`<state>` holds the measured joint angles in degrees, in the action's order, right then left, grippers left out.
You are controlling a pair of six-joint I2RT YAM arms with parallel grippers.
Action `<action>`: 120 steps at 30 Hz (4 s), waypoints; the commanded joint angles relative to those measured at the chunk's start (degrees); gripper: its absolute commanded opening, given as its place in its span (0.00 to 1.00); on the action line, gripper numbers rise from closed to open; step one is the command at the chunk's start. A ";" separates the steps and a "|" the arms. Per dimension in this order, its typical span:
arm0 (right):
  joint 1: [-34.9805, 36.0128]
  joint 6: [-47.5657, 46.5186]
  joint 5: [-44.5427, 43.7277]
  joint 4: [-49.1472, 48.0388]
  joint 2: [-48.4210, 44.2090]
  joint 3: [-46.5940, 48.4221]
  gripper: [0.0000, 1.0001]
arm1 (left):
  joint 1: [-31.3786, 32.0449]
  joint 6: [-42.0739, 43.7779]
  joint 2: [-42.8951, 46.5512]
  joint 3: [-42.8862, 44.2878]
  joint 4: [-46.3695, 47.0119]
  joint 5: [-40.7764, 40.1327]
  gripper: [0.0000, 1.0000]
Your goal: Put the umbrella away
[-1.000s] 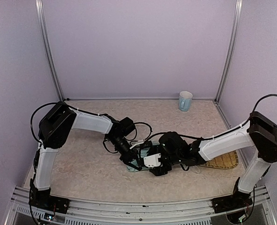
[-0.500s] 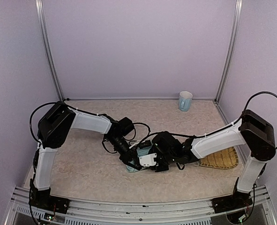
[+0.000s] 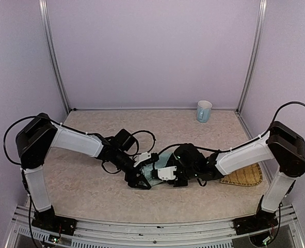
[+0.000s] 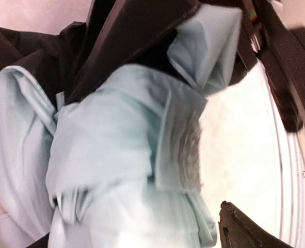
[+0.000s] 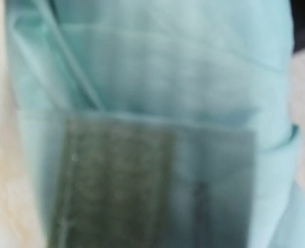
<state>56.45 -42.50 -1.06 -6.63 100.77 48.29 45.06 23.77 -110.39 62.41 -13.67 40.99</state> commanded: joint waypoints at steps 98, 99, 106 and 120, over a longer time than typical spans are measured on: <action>0.05 1.82 32.93 39.43 -23.84 18.49 0.00 | -9.13 29.34 -1.66 13.47 29.03 -10.79 0.00; 0.93 2.04 31.80 39.59 -22.92 17.25 0.00 | -9.26 30.84 -1.87 14.29 28.78 -11.96 0.00; 6.81 3.74 20.48 35.86 -13.14 7.22 0.00 | -9.40 38.33 0.14 16.48 25.15 -12.72 0.00; 10.48 -2.57 7.77 29.20 -2.81 1.43 0.00 | -2.27 39.37 6.86 3.89 37.11 -6.61 0.00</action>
<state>63.94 -42.87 -1.76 11.27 93.34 52.69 43.22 64.23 -108.86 65.47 4.16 38.13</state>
